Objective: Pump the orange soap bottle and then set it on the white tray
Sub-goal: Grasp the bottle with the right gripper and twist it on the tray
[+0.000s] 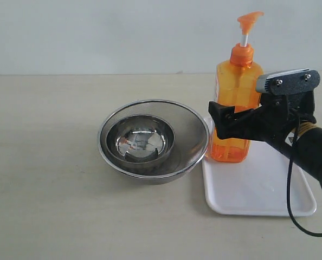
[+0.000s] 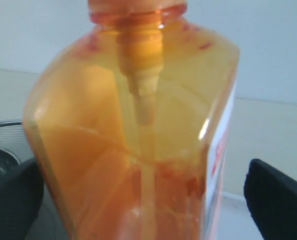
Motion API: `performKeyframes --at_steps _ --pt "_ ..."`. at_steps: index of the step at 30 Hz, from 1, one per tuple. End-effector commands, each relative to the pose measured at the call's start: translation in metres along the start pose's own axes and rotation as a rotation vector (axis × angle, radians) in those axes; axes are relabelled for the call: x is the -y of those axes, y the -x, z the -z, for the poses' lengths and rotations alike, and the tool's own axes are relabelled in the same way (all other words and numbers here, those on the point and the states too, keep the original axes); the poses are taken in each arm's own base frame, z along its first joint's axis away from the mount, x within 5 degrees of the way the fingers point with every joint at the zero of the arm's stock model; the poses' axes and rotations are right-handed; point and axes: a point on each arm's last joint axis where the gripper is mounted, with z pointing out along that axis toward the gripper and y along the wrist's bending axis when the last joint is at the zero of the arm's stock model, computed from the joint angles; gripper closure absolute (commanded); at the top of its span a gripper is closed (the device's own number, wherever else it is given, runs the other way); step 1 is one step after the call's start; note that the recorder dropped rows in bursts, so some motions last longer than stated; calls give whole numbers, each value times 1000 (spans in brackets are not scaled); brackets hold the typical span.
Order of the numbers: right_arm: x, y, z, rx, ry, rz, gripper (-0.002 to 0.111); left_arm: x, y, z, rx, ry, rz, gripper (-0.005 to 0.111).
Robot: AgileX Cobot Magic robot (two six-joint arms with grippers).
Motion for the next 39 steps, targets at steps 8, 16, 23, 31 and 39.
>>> performKeyframes --at_steps 8,16,23,31,39 --pt "1 1 -19 -13 -13 -13 3 0 -1 0 -1 4 2 102" --pt "2 6 -25 -11 -31 -17 3 0 -1 0 -1 4 2 102" --pt "2 8 -27 -6 -30 -17 47 0 -1 0 -1 4 2 102" --pt "2 6 -27 -29 -27 -20 108 0 -1 0 -1 4 2 102" --pt "2 5 -13 88 -19 -8 108 0 -1 0 -1 4 2 102"
